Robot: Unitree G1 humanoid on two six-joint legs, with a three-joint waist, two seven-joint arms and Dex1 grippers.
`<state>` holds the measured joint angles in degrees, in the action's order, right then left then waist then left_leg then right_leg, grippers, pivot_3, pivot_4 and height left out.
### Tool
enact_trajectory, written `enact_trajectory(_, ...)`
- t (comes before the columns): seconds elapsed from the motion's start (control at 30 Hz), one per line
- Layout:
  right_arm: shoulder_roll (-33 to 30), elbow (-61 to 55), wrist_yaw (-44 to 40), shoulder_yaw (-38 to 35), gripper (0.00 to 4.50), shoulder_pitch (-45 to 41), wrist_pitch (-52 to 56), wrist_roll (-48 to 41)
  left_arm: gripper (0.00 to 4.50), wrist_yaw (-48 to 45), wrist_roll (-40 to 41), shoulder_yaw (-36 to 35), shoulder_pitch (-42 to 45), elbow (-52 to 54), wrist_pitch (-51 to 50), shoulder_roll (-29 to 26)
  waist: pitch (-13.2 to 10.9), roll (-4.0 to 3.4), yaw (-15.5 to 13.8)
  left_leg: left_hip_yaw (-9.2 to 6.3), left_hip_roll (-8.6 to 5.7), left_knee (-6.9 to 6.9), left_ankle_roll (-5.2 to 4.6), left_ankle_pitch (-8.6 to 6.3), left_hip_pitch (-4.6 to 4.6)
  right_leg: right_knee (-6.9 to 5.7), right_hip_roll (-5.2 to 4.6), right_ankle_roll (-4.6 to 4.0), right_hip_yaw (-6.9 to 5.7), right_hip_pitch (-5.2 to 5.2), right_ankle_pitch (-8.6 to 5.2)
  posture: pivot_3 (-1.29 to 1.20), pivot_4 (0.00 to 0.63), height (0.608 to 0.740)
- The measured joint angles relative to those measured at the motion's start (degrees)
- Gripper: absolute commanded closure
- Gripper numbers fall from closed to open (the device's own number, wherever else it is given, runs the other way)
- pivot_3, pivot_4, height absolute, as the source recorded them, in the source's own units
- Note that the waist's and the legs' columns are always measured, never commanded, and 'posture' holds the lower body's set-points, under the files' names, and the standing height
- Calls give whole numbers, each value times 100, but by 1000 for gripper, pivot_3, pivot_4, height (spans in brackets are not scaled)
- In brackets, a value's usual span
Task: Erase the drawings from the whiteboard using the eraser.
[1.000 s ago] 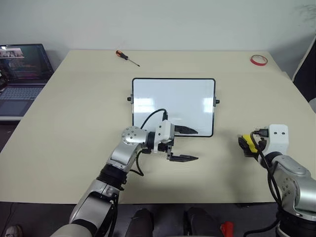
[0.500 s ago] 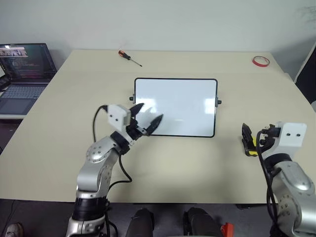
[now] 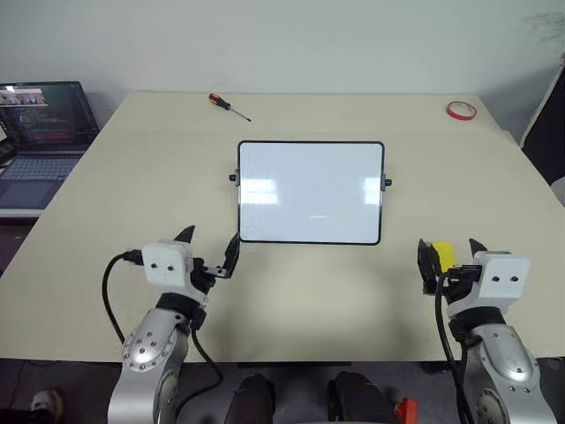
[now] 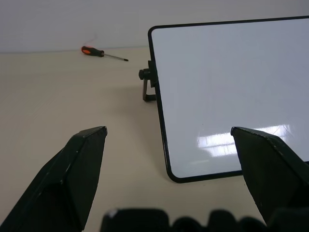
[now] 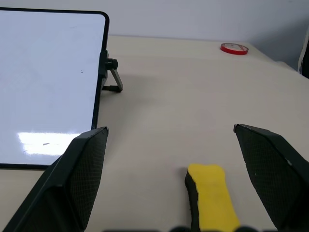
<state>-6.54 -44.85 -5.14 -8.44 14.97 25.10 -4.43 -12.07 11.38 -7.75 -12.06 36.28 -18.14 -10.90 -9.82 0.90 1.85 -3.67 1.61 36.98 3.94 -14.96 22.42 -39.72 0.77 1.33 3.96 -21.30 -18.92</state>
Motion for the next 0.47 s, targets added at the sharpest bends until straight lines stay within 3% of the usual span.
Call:
enact_trajectory(0.3,-82,230,-33,151,18,7,-226,108,0,79,-274,381,56,14,121,-5,2,3,-1,19,-1,-2,0,-1,1,3,6,-2,4,-2,-1,0,150,740)
enact_trajectory(0.47,-455,231,-247,-27,18,-74,-220,72,0,256,-362,464,-71,29,156,138,2,5,5,26,-1,-2,-1,-1,-2,2,5,-1,9,-1,-1,0,150,740)
